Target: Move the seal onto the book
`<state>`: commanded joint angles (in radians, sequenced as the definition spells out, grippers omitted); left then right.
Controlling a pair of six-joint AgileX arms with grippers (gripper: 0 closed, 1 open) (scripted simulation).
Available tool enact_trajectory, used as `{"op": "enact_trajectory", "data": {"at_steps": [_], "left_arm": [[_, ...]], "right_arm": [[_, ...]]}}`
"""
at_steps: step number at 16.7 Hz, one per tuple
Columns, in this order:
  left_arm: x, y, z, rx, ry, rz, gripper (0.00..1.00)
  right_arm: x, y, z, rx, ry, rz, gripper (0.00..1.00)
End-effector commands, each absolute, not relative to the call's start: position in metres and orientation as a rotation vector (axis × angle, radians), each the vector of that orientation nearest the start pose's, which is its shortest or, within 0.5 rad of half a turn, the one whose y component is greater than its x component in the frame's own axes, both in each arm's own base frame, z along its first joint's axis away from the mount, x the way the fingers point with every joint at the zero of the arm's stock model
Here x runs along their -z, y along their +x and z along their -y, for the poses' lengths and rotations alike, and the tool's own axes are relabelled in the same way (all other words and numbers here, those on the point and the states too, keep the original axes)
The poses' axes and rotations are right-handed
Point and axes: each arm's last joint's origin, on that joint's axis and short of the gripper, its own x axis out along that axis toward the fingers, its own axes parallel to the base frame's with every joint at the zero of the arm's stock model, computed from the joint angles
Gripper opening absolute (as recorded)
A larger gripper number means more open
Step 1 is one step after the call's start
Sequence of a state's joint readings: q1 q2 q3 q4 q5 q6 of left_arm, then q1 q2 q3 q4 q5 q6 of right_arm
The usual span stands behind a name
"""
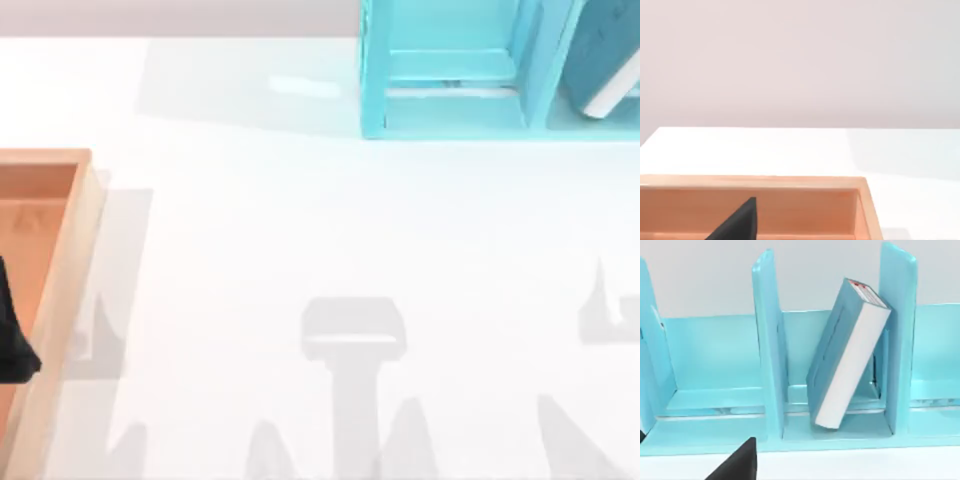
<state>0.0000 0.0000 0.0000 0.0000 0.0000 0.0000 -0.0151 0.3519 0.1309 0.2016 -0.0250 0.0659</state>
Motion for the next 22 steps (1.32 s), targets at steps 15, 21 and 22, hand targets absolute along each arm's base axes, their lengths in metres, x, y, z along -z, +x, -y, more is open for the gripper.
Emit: {"op": "enact_trajectory", "data": {"at_steps": [15, 21, 22], "left_arm": [[-0.160, 0.106, 0.001, 0.000, 0.000, 0.000, 1.00], [-0.160, 0.106, 0.001, 0.000, 0.000, 0.000, 1.00], [-0.160, 0.106, 0.001, 0.000, 0.000, 0.000, 1.00]], "right_arm": [[-0.172, 0.323, 0.020, -0.036, 0.302, -0.094, 1.00], [-0.111, 0.367, 0.029, -0.036, 0.373, -0.117, 1.00], [-0.104, 0.371, 0.030, -0.035, 0.381, -0.119, 1.00]]}}
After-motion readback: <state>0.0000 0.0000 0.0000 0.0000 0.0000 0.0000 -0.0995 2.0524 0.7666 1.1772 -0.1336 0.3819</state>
